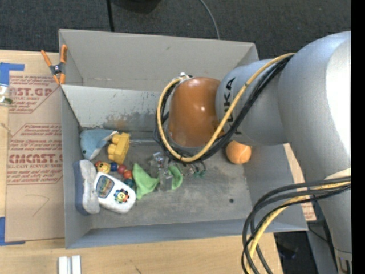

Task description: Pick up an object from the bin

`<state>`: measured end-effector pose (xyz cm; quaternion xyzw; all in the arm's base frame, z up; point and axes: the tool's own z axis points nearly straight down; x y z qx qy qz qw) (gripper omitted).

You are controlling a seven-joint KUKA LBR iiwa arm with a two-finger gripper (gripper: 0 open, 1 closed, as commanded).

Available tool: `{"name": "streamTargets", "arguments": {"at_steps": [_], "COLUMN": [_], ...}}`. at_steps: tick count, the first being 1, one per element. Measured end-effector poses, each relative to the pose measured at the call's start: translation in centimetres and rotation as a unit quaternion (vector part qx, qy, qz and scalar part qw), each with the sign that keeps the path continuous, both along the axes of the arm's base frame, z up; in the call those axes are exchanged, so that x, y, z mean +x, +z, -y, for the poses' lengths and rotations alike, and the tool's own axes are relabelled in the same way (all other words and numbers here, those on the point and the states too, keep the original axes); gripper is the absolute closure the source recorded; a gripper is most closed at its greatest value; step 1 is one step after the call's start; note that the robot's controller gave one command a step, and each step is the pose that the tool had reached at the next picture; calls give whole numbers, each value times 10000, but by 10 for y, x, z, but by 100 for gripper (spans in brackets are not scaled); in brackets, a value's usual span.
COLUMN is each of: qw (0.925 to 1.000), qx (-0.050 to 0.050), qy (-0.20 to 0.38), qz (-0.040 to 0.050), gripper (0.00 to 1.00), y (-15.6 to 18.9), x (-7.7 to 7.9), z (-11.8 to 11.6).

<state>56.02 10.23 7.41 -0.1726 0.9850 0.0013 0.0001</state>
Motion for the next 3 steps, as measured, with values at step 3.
{"name": "streamTargets", "arguments": {"at_steps": [3], "qw": [10000], "qx": [0], "qy": [4], "qz": [22], "gripper": [100], "y": [53], "x": [1], "z": [0]}}
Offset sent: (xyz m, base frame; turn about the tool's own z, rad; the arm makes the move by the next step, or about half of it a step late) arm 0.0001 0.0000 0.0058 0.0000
